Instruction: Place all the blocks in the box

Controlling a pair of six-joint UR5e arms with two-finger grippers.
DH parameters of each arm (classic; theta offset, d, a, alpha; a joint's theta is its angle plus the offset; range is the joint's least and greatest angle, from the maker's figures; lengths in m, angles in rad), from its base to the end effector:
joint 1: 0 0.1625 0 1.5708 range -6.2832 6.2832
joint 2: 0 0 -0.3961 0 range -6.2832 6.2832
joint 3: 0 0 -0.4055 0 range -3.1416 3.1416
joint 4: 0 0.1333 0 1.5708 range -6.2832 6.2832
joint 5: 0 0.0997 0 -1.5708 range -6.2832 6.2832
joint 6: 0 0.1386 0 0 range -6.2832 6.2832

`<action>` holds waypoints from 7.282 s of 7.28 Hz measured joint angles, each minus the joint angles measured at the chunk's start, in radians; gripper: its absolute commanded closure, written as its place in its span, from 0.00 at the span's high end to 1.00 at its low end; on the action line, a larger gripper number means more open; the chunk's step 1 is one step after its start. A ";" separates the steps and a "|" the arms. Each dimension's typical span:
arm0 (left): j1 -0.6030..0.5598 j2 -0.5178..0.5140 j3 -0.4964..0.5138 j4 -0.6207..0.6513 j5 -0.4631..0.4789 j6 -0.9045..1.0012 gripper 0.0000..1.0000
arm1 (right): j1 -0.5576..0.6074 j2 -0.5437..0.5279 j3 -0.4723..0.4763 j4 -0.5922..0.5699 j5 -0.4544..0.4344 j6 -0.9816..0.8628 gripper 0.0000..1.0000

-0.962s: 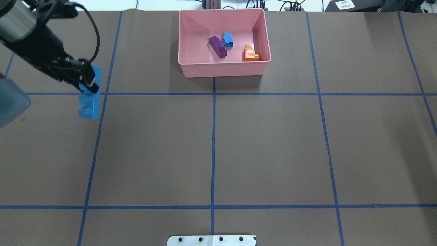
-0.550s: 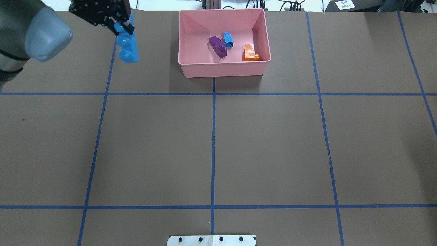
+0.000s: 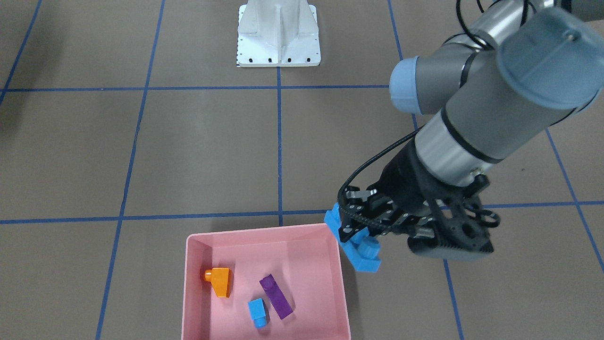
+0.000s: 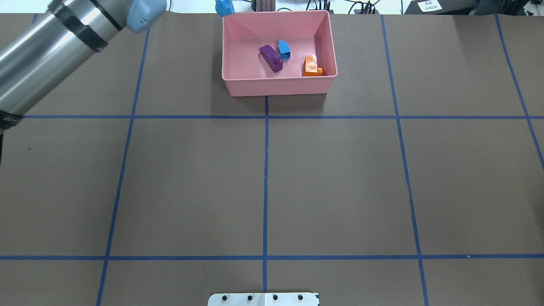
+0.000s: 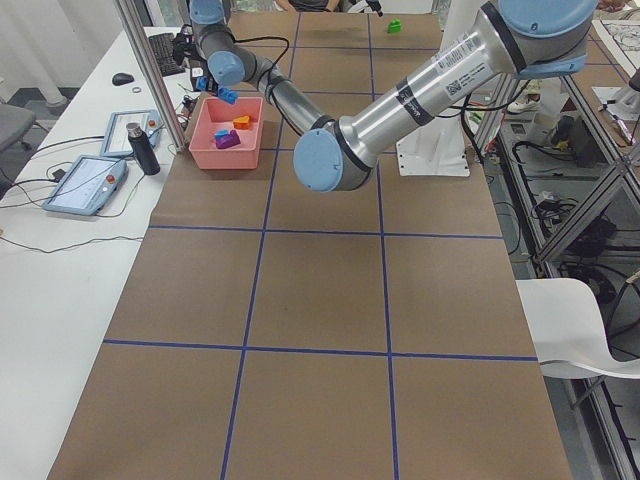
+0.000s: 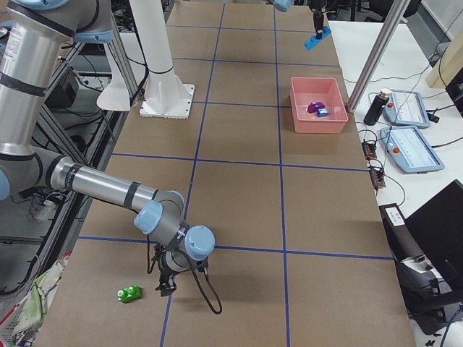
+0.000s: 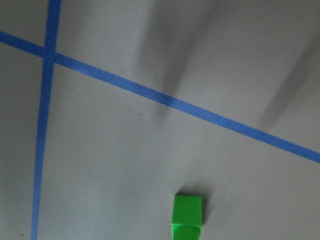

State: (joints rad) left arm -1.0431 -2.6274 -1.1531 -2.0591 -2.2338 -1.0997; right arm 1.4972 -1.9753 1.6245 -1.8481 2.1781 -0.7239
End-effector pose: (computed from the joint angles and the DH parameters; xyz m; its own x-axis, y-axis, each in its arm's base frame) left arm 0.3673 -0.7256 0.0723 0.3746 0.0677 -0.9247 0.2592 0.9499 0.1746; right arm 0.0365 -0.2420 0.8167 0.5927 -0.3291 0.7351 0.6033 0.7861 -0.1344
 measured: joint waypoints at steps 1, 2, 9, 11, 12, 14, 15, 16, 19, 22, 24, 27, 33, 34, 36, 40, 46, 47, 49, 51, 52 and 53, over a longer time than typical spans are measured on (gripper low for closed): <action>0.049 -0.040 0.086 -0.095 0.105 -0.039 0.00 | 0.000 -0.014 -0.062 0.089 -0.007 0.001 1.00; 0.105 -0.073 0.162 -0.163 0.214 -0.063 0.00 | 0.000 -0.019 -0.127 0.174 -0.010 0.004 1.00; 0.311 -0.126 0.390 -0.334 0.637 -0.088 1.00 | 0.000 -0.016 -0.210 0.263 0.002 0.010 1.00; 0.315 -0.126 0.379 -0.334 0.638 -0.102 1.00 | 0.000 0.008 -0.188 0.244 0.016 0.005 1.00; 0.318 -0.126 0.374 -0.334 0.638 -0.116 1.00 | 0.000 0.018 -0.181 0.230 0.016 0.002 1.00; 0.323 -0.126 0.366 -0.334 0.637 -0.127 1.00 | 0.000 0.013 -0.135 0.163 0.022 0.000 1.00; 0.325 -0.126 0.359 -0.334 0.637 -0.128 1.00 | 0.000 -0.003 -0.110 0.130 0.043 -0.003 1.00; 0.326 -0.127 0.354 -0.334 0.637 -0.129 1.00 | -0.002 -0.017 -0.101 0.115 0.069 -0.008 1.00; 0.345 -0.127 0.341 -0.333 0.638 -0.142 1.00 | -0.003 -0.050 -0.105 0.109 0.090 -0.027 1.00; 0.356 -0.126 0.329 -0.331 0.638 -0.147 1.00 | -0.005 -0.056 -0.134 0.110 0.091 -0.030 1.00; 0.365 -0.124 0.323 -0.330 0.640 -0.146 1.00 | -0.006 -0.056 -0.144 0.110 0.093 -0.027 0.99; 0.370 -0.122 0.320 -0.328 0.640 -0.144 1.00 | -0.008 -0.053 -0.164 0.113 0.097 -0.026 0.89; 0.381 -0.120 0.317 -0.328 0.641 -0.142 1.00 | -0.009 -0.041 -0.192 0.115 0.119 -0.024 0.13; 0.385 -0.120 0.314 -0.329 0.642 -0.143 1.00 | -0.009 -0.034 -0.190 0.117 0.116 -0.025 0.02; 0.390 -0.120 0.307 -0.329 0.642 -0.146 1.00 | -0.004 -0.028 -0.129 0.112 0.075 -0.031 0.00; 0.393 -0.098 0.258 -0.323 0.638 -0.149 1.00 | 0.128 0.009 0.174 -0.118 -0.139 -0.045 0.00; 0.158 0.139 -0.111 0.011 0.358 -0.097 1.00 | 0.199 0.440 0.260 -0.200 -0.115 0.159 0.00; 0.108 0.252 -0.205 0.038 0.323 -0.040 1.00 | 0.181 0.515 0.261 -0.194 -0.067 0.258 0.00; 0.037 0.453 -0.340 0.059 0.307 0.051 1.00 | 0.084 0.696 0.261 -0.185 -0.006 0.483 0.00; -0.017 0.595 -0.407 0.062 0.307 0.111 1.00 | -0.095 0.905 0.242 -0.158 0.003 0.788 0.00; -0.036 0.643 -0.416 0.063 0.307 0.153 1.00 | -0.186 0.987 0.206 -0.101 0.001 0.949 0.00; -0.055 0.678 -0.420 0.063 0.306 0.186 1.00 | -0.265 1.066 0.136 -0.008 -0.003 1.110 0.00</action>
State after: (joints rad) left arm -1.0984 -1.9489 -1.5728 -1.9963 -1.9275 -0.9141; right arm 1.2323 -0.9098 1.7608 -1.8556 2.1755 0.3859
